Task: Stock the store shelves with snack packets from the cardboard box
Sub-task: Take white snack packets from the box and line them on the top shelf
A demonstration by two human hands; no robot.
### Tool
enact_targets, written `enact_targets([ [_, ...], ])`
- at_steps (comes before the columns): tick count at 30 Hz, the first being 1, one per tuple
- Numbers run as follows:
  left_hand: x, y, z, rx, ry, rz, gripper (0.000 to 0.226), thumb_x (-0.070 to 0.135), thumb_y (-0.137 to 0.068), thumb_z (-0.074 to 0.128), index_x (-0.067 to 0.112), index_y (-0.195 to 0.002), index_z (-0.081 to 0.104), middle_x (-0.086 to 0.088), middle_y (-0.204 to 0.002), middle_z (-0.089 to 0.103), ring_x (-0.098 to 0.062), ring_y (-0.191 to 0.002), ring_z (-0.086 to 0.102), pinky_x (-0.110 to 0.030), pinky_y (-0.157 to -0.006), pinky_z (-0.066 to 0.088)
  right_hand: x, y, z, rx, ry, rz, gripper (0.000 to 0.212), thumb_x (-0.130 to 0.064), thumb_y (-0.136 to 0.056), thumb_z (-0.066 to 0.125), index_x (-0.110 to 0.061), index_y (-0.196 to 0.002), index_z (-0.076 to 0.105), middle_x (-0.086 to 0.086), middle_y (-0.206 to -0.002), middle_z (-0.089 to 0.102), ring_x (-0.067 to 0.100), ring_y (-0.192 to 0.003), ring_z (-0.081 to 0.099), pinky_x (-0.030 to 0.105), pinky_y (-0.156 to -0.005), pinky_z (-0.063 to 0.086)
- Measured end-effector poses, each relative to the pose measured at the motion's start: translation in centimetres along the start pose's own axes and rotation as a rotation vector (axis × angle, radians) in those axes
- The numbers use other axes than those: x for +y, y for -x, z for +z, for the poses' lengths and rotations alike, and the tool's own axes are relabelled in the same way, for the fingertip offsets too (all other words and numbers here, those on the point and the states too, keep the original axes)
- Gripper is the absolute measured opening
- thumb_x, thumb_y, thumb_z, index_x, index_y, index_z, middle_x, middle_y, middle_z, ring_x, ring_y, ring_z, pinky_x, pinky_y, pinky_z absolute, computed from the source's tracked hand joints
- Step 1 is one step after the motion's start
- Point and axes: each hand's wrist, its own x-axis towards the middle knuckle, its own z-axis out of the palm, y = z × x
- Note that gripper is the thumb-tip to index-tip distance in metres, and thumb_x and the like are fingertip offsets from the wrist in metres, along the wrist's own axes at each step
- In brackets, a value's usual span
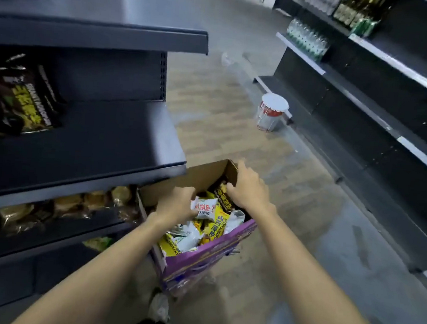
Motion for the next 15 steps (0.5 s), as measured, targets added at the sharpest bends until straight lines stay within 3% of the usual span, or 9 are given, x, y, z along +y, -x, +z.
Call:
enact_targets([
  [8, -2.9, -0.9, 8.6, -0.253, 0.124, -0.211, 0.03, 0.034, -0.077, 0.065, 0.021, -0.103, 0.057, -0.002, -0.104, 0.063, -0.024, -0.096, 0.061, -0.032, -0.07, 0.048, 3.8, -1.7, 9.5, -0.257, -0.028, 0.095, 0.051, -0.031, -0.09, 0.06, -0.015, -0.133, 0.039, 0.013, -0.122, 0.056, 0.038, -0.111, 0.057, 0.041, -0.081, 0.046],
  [11, -3.0, -1.2, 10.3, -0.303, 0.139, -0.325, 0.039, 0.037, -0.08, 0.065, 0.023, -0.114, 0.054, -0.002, -0.116, 0.06, -0.027, -0.106, 0.06, -0.034, -0.078, 0.047, 4.8, -3.0, 12.4, -0.361, -0.127, 0.164, 0.045, -0.024, -0.087, 0.061, -0.012, -0.125, 0.042, 0.014, -0.119, 0.06, 0.037, -0.114, 0.055, 0.04, -0.085, 0.046],
  [15, -2.6, -1.9, 11.4, -0.326, 0.075, -0.412, 0.042, 0.036, -0.082, 0.064, 0.024, -0.121, 0.05, -0.005, -0.123, 0.059, -0.031, -0.11, 0.059, -0.038, -0.082, 0.049, 5.1, -6.1, 15.2, -0.485, -0.306, 0.249, 0.041, -0.018, -0.084, 0.062, -0.012, -0.12, 0.044, 0.013, -0.115, 0.062, 0.035, -0.112, 0.057, 0.034, -0.08, 0.043],
])
